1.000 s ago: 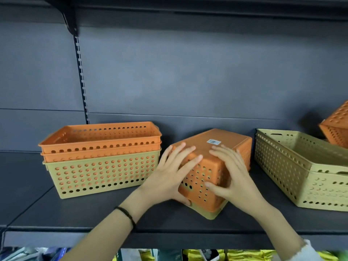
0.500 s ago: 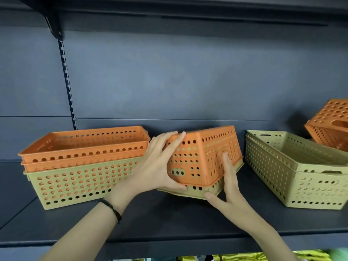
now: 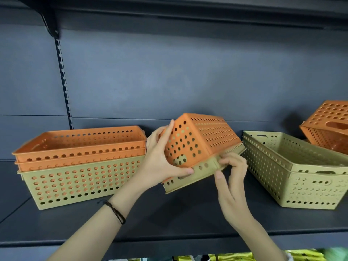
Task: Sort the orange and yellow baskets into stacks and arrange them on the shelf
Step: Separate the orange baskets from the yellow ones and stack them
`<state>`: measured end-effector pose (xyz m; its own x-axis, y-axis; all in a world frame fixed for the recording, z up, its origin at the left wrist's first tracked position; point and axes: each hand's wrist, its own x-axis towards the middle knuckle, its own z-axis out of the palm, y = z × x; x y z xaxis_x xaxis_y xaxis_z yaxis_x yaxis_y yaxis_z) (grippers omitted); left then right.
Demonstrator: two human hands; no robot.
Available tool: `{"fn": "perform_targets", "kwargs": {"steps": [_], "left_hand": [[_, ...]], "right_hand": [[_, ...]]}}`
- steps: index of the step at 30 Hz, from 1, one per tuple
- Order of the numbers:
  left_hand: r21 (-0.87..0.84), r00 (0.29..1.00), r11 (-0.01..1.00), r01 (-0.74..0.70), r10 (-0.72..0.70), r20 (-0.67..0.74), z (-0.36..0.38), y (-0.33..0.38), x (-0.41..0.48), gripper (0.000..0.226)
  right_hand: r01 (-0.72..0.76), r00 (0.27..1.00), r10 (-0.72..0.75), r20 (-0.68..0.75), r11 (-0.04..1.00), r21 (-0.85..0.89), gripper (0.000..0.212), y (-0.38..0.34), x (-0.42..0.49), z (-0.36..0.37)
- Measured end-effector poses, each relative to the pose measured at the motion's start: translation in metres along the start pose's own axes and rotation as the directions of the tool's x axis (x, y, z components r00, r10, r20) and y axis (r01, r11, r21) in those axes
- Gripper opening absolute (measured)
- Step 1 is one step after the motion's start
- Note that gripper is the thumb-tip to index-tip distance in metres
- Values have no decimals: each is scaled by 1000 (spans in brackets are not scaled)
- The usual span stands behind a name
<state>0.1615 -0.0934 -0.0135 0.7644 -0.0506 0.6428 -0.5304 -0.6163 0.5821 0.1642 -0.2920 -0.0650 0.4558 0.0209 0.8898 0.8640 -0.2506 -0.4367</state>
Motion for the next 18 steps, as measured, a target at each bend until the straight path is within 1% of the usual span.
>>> {"fn": "perform_targets", "kwargs": {"steps": [1,5,7,9,12,15,17,18], "left_hand": [[-26,999,999,28,-28,-19,0,1,1,126],[-18,996,997,77,-78,-53,4,5,-4,128],[-31,994,995,93,-94,-60,4,5,-6,128],[-74,990,989,124,-129,-63,1,6,-4,129],[-190,967,959,213,-234,-96,-9,6,7,128],[-357,931,889,286,-347,-118,-15,4,21,128],[-452,905,836,312,-406,-126,-14,6,30,130],[-479,898,821,311,-419,-134,-12,9,35,130]], "right_hand": [[18,1000,-18,3,1000,2,29,-1,3,-1],[-2,999,0,-51,999,-32,50,-7,10,3],[-15,996,10,-83,998,-57,50,-10,9,8],[2,993,-11,-114,997,-83,48,-13,9,8],[14,986,-24,-166,998,-65,43,-17,11,-3],[22,981,-28,-194,999,-33,47,-16,17,-20],[30,975,-39,-218,999,-45,48,-16,18,-28],[9,974,-15,-226,1000,-25,48,-19,18,-30]]}}
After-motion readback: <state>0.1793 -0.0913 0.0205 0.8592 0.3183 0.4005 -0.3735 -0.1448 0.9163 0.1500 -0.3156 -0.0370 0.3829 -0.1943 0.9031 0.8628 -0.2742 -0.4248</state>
